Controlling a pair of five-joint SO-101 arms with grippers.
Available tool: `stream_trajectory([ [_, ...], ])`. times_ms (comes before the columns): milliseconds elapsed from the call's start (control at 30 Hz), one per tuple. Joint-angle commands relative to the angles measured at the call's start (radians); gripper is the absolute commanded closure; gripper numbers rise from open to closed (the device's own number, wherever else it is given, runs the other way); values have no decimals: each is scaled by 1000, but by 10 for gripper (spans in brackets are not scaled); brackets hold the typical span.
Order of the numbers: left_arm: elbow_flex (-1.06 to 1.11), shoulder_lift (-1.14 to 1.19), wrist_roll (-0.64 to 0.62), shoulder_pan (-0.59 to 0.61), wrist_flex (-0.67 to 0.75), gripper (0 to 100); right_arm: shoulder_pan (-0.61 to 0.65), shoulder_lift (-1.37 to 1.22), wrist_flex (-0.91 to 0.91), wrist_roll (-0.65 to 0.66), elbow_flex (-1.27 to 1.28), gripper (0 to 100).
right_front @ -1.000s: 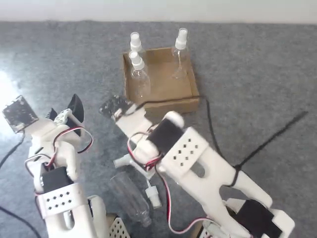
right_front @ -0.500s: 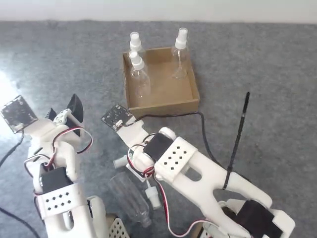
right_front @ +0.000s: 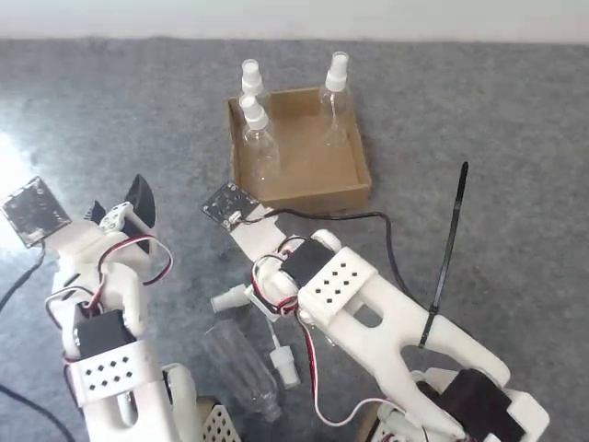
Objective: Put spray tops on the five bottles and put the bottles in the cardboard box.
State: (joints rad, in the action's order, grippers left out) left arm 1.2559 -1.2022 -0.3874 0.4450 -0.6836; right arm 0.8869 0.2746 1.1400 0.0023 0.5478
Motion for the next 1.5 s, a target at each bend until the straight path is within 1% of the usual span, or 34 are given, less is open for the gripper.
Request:
stream_trajectory([
  [0,-8,-9,-8,-3,29,754,-15,33,-8,20,2,734],
  [267,-8,-9,-8,-3,29,754,-8,-160,-31,20,-31,723],
  [467,-8,-9,-8,-3,29,754,-8,-225,-31,20,-40,724],
  [533,-8,-9,-8,-3,29,754,-8,-225,-30,20,-40,744],
  [667,-8,-9,-6,-3,29,754,-12,-223,-35,20,-41,862],
  [733,-8,-9,-6,-3,29,754,-12,-222,-36,20,-44,886],
  [1000,-8,-9,-5,-3,29,754,-15,-205,19,14,-52,887],
  [1133,-8,-9,-5,-3,29,754,-21,-119,27,12,-43,889],
  [1267,-8,-9,-5,-3,29,754,-67,-10,81,8,-41,886],
  [1333,-8,-9,-5,-3,29,754,-97,35,84,-46,-40,886],
  [1467,-8,-9,-5,-3,29,754,-131,90,81,-222,-40,886],
])
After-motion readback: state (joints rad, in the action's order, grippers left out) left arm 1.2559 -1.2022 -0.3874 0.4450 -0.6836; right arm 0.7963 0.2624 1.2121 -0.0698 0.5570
